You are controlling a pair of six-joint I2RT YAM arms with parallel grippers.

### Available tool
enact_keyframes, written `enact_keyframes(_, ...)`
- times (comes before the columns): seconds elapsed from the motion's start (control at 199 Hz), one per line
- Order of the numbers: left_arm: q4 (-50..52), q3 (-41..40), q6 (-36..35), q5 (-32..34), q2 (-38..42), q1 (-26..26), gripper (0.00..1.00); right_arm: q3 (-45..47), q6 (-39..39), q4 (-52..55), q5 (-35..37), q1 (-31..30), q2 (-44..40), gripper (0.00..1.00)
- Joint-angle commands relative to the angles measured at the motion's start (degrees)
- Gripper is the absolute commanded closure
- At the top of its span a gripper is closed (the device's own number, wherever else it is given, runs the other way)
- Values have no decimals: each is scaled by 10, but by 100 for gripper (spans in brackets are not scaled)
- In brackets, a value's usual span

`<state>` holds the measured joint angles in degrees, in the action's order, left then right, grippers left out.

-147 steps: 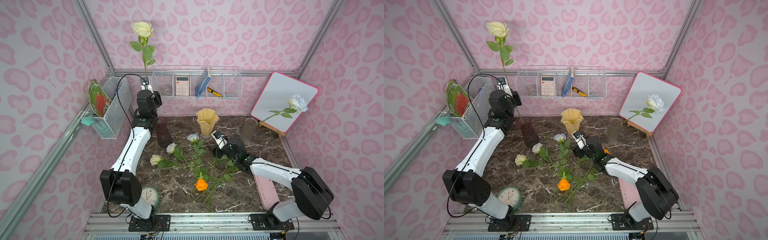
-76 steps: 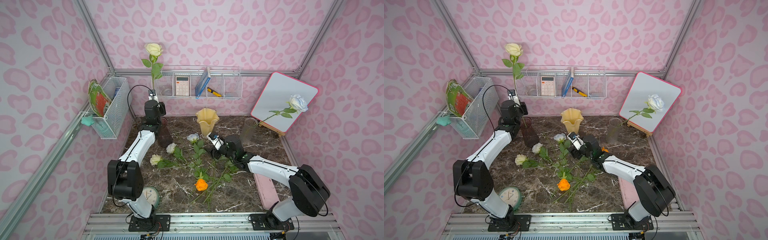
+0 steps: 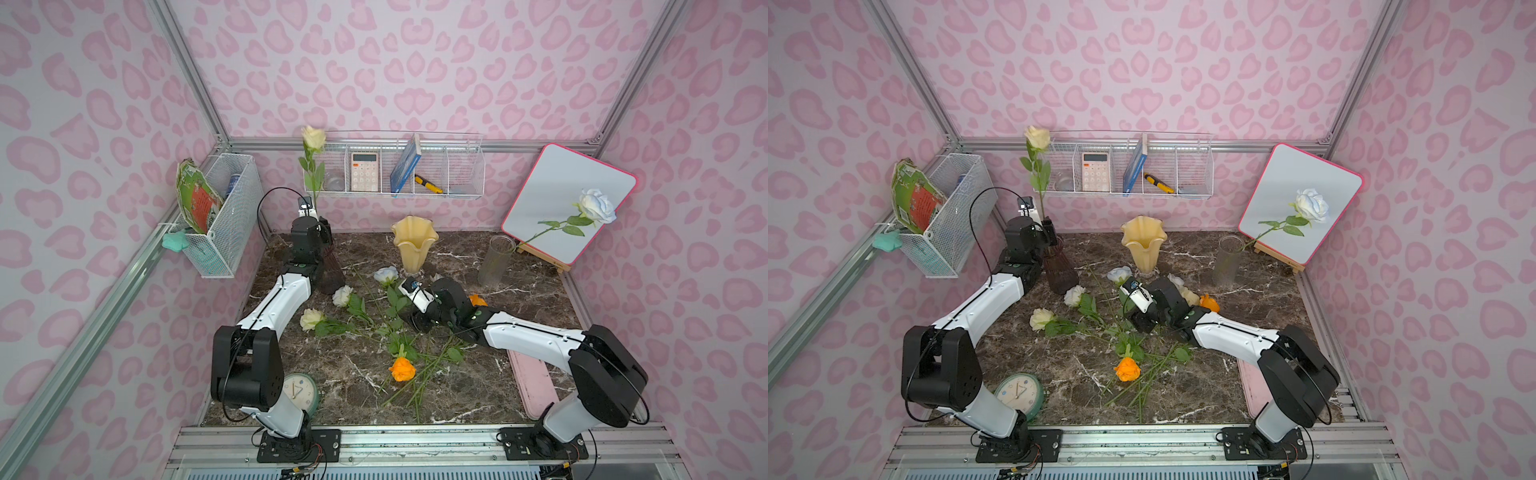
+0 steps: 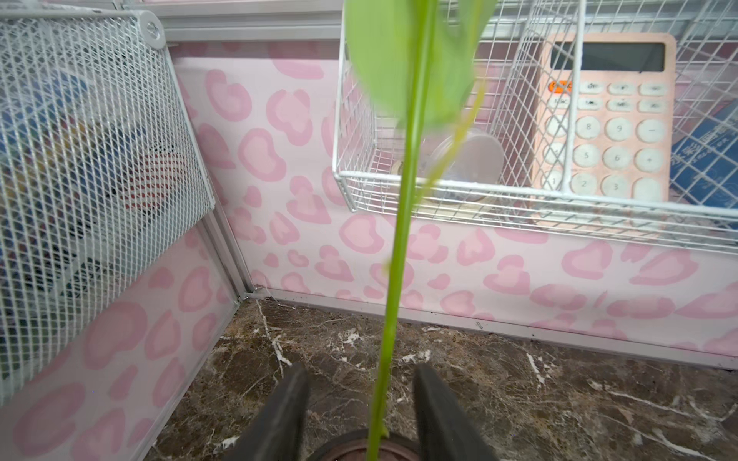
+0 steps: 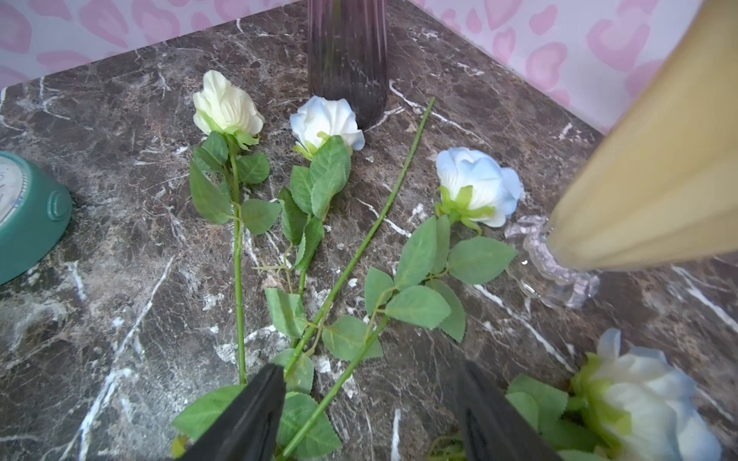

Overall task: Arrange the flowers in different vases according to their colors
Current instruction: Insert the flower into the vase.

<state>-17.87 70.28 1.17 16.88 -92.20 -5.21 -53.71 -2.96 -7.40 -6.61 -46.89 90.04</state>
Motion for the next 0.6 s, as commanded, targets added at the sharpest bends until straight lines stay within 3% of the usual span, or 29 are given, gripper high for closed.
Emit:
enact_keyframes(0.0,15,-10,7,-11,15,-2,41,13,28,-2,10,-1,-18,29)
enact_keyframes(0.236,52,-26,12,-16,66,-9,37,35,38,-2,14,1,-57,28)
enact_keyframes(0.406,109,-19,-43,-55,152,-38,33,62,51,-4,24,8,-107,27)
enact_keyframes(0.471,148,-14,-68,-99,187,-53,31,75,55,-8,25,11,-128,27)
enact_keyframes(0.597,262,-7,-175,-246,234,-89,25,103,68,-17,22,18,-165,27)
